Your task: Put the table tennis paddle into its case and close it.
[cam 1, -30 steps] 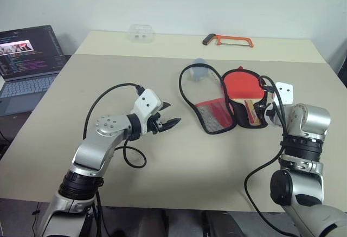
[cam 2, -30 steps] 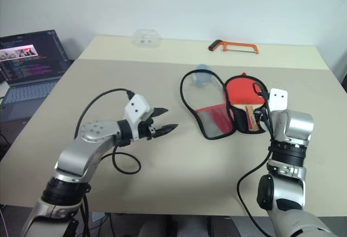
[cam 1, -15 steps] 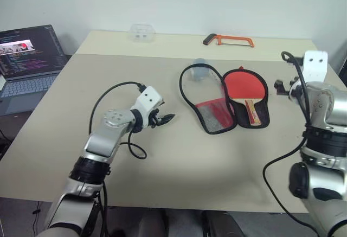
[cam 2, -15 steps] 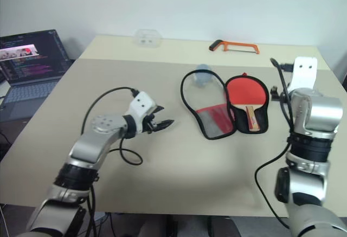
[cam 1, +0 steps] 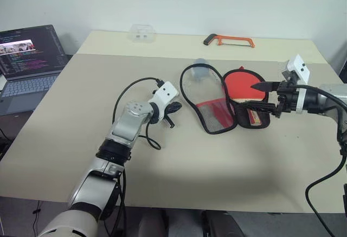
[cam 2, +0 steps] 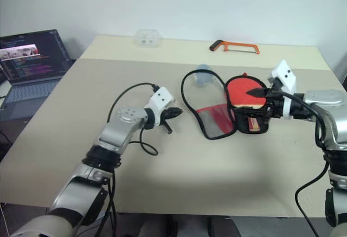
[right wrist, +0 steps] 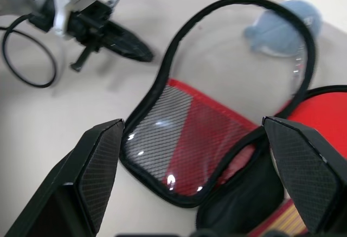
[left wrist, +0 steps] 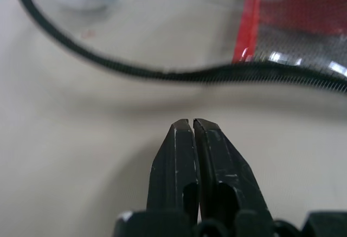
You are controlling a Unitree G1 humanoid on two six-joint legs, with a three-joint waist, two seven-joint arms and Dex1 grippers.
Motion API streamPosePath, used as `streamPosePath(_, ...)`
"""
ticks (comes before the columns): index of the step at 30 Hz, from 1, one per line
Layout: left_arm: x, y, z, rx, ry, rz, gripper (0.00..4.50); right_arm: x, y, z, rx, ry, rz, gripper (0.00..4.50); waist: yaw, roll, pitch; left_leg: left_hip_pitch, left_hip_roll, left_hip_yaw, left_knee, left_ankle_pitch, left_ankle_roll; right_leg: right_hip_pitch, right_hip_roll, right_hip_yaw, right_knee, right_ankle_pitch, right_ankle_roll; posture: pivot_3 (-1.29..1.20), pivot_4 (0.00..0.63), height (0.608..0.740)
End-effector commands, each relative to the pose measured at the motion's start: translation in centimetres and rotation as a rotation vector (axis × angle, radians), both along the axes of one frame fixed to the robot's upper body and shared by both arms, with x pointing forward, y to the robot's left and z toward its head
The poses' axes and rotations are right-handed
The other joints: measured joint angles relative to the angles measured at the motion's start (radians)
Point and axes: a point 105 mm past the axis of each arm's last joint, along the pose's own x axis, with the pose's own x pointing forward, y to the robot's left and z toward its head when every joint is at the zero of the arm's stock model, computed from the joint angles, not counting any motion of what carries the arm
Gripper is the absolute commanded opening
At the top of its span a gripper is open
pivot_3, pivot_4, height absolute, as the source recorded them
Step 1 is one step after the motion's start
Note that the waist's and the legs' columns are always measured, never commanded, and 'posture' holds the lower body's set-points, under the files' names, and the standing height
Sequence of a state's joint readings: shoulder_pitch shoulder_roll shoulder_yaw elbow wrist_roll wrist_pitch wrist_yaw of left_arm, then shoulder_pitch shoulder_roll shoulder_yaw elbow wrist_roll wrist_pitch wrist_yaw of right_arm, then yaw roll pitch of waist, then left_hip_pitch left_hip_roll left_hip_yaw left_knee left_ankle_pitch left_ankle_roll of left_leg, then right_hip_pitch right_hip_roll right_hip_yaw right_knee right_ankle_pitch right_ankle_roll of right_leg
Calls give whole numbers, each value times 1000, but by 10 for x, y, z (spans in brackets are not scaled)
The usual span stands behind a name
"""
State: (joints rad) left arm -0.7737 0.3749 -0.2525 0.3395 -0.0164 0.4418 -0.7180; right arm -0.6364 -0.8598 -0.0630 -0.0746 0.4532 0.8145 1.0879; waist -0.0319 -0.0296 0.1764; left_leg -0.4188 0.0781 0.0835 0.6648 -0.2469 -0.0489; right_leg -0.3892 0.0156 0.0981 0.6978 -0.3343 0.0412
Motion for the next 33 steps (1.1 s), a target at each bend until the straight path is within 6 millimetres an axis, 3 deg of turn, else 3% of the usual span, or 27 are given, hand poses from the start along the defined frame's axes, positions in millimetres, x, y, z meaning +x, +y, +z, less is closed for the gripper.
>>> streamPosePath(1,6,-5,5,10,5,18,35,-4,2,13,-2,-64,24,4500,0,0,0,0,0,0,0,0,-1,0,0,0,0,0,0,0,150,740)
streamPosePath(11,12,-31,9,-20,-14,3,35,-6,4,15,7,-81,8,4500,3,0,0,0,0,0,0,0,-1,0,0,0,0,0,0,0,150,740)
streamPosePath(18,17,-83,37,-228,-115,-65,35,-11,1,22,25,-97,-7,4500,7,0,0,0,-1,0,0,0,-1,0,-1,0,0,0,0,0,150,740)
streamPosePath(22,23,-124,81,-347,-219,-80,35,-16,-1,28,44,-118,-27,4500,9,-1,0,-1,-2,0,0,0,-1,0,-1,0,-1,0,0,0,150,740)
streamPosePath(24,25,-139,92,-377,-236,-67,35,-18,-3,35,66,-139,-45,4500,10,-1,0,-2,-2,0,0,0,0,0,-1,-1,-1,0,0,0,150,740)
streamPosePath(29,24,-171,94,-362,-245,-2,35,-28,-12,62,141,-209,-92,4500,8,-1,0,-2,-5,-1,-2,0,0,0,-1,0,-3,0,0,0,150,740)
streamPosePath(33,10,-202,85,-383,-195,-20,35,-40,-15,78,190,-244,-106,4500,2,-1,0,0,-6,-2,-2,0,0,0,-1,2,-1,0,0,0,150,740)
